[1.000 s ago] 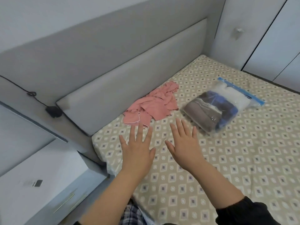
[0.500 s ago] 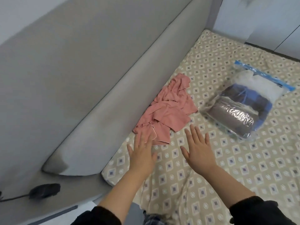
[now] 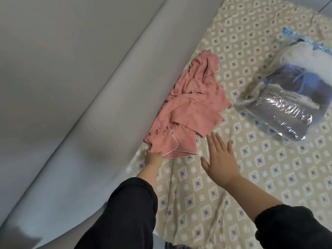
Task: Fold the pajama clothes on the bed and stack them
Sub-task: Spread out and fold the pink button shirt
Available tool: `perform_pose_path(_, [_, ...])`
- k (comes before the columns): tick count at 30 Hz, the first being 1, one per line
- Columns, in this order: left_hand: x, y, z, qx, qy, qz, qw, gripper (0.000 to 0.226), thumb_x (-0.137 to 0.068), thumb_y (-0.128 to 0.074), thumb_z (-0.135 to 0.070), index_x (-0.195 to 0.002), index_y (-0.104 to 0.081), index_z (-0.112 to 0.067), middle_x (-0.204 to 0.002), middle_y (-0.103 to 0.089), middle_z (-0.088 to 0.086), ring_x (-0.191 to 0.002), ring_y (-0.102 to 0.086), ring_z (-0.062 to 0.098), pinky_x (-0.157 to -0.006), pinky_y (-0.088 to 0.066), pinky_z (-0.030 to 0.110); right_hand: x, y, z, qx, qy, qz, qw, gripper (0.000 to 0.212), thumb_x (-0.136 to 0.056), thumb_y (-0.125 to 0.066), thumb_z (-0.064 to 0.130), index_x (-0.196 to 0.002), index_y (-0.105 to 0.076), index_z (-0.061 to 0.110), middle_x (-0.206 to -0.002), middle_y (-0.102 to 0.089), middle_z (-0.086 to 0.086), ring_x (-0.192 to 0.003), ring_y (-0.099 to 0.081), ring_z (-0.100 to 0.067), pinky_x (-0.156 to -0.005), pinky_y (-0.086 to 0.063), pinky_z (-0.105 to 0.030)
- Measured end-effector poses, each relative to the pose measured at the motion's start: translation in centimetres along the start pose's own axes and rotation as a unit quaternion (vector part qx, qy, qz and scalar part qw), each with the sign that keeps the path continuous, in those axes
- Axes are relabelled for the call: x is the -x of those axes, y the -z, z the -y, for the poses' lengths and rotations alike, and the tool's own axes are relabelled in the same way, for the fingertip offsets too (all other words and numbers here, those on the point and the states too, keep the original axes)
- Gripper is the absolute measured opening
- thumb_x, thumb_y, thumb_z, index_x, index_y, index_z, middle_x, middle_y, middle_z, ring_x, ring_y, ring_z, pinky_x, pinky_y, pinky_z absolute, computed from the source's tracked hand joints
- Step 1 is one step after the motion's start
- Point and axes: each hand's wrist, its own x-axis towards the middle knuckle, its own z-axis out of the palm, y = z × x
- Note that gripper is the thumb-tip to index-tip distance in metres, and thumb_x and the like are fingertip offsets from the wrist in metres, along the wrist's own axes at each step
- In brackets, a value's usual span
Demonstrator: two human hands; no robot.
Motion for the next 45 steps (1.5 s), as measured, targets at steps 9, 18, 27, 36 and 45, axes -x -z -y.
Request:
perform_pose_path(9, [0.9, -0.6, 1.1, -0.014, -0.033, -0.052, 0.998, 0.024, -0.09, -0.049, -0.014, -0.102, -0.065, -0.001, -0.106, -0.064, 0.021, -0.097, -0.06, 0.04, -0.081, -0.055, 0.045, 3.2, -1.4, 0.0, -0.025, -0.019, 0.007, 0.999, 0.074, -0.097, -0.03, 0.047, -0.153, 0.006, 0.014, -0.161, 0.009, -0.002, -0.148, 0.01, -0.019, -0.119, 0.006, -0.041])
perform_pose_path(18, [15.0, 2.8, -0.8, -0.096, -0.371, -0.133, 0.914, 0.015, -0.085, -0.057, -0.005, -0.072, -0.056, -0.012, -0.067, -0.056, 0.001, -0.064, -0.044, 0.023, -0.055, -0.036, 0.035, 9.1, 3.4, -0.1, -0.115, 0.0, -0.026, 0.993, 0.077, -0.097, -0.041, 0.044, -0.154, 0.002, 0.014, -0.162, 0.004, -0.001, -0.149, 0.006, -0.018, -0.119, 0.003, -0.04])
perform_pose_path(27, [32.9, 6.5, -5.5, -0.273, -0.606, -0.154, 0.731, 0.019, -0.088, -0.056, -0.013, -0.093, -0.075, -0.014, -0.09, -0.069, 0.005, -0.092, -0.061, 0.029, -0.068, -0.033, 0.027, 18.2, 11.7, -3.0, -0.282, 0.052, -0.121, 0.95, 0.079, -0.09, -0.061, 0.027, -0.153, -0.015, 0.014, -0.16, -0.014, -0.002, -0.147, -0.012, -0.016, -0.118, -0.013, -0.028])
perform_pose_path(36, [52.1, 4.6, -3.8, -0.307, -0.72, -0.088, 0.616, 0.02, -0.086, -0.059, 0.005, -0.096, -0.074, -0.004, -0.09, -0.069, 0.005, -0.087, -0.058, 0.017, -0.077, -0.032, 0.015, 28.4, 21.2, -7.2, -0.475, 0.191, 0.008, 0.859, 0.064, -0.088, -0.066, 0.009, -0.144, -0.039, 0.023, -0.149, -0.04, 0.005, -0.138, -0.033, -0.009, -0.111, -0.033, -0.03])
perform_pose_path(45, [57.2, 1.6, -2.2, -0.159, -0.682, -0.092, 0.708, 0.011, -0.087, -0.063, -0.001, -0.09, -0.073, -0.005, -0.085, -0.069, 0.002, -0.077, -0.057, 0.009, -0.075, -0.042, 0.016, 35.7, 23.3, -10.5, -0.475, 0.157, -0.104, 0.86, 0.013, -0.08, -0.074, 0.004, -0.092, -0.073, 0.0, -0.078, -0.07, -0.011, -0.077, -0.057, -0.012, -0.071, -0.043, -0.027])
